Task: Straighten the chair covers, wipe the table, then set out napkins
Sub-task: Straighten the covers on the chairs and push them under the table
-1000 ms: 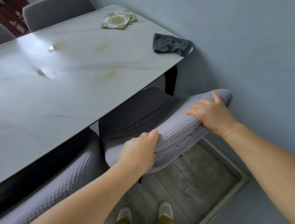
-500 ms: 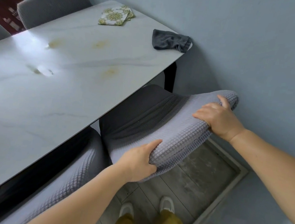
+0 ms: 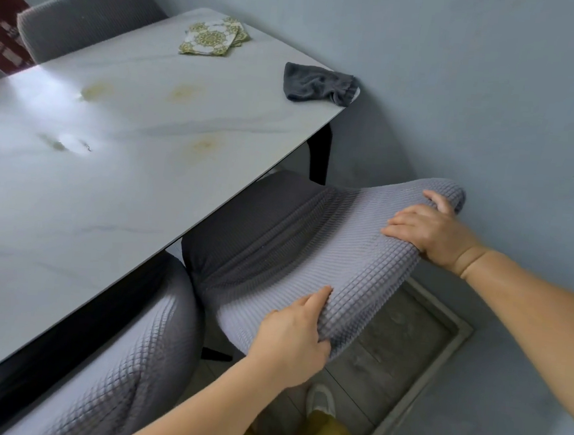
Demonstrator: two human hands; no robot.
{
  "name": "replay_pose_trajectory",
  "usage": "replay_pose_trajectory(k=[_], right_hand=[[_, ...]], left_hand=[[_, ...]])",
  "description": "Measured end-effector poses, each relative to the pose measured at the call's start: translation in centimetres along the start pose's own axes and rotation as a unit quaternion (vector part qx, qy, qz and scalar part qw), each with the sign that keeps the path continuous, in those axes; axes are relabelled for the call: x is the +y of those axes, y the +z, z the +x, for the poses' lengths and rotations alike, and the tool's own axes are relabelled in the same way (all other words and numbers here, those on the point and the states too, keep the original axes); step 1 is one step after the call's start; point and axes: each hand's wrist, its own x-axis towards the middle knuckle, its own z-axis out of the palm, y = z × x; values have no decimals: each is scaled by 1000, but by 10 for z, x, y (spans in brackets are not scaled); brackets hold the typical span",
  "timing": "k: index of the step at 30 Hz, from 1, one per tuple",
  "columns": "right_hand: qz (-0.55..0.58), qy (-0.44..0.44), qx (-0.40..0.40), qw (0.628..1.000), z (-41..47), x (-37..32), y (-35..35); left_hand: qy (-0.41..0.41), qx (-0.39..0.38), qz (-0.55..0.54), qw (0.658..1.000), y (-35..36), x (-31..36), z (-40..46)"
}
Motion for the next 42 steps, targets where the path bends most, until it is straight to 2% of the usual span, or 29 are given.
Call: replay_pose_trajectory(k=[4, 7, 12, 18, 21, 24, 26, 34, 38, 42], right_hand=[[-32, -14, -18, 999, 27, 20, 3], [-34, -43, -18, 998, 33, 31, 13], [-48, -5, -13, 999, 57, 33, 27], [4, 25, -43, 999, 97, 23, 40], [29, 72, -61, 995, 117, 11, 40], [16, 106, -151, 983, 132, 1, 39], [1, 104, -171, 980, 140, -4, 39], [15, 98, -174, 980, 149, 2, 35], [-2, 116, -214, 970, 159, 9, 35], [-10, 127, -198, 972, 172, 13, 45]], left_hand=[[-8, 68, 28, 997, -7, 1, 15], [-20, 84, 49, 995, -3, -1, 21], [-33, 117, 74, 990, -15, -15, 43], [-43, 121, 84, 988, -49, -52, 52], [-52, 126, 91, 986, -62, -71, 54], [-55, 138, 98, 984, -73, -86, 54], [-58, 145, 105, 982, -78, -94, 53], [-49, 174, 109, 977, -76, -97, 57], [-32, 179, 98, 978, -79, -96, 69], [-31, 175, 80, 981, -87, -102, 77]])
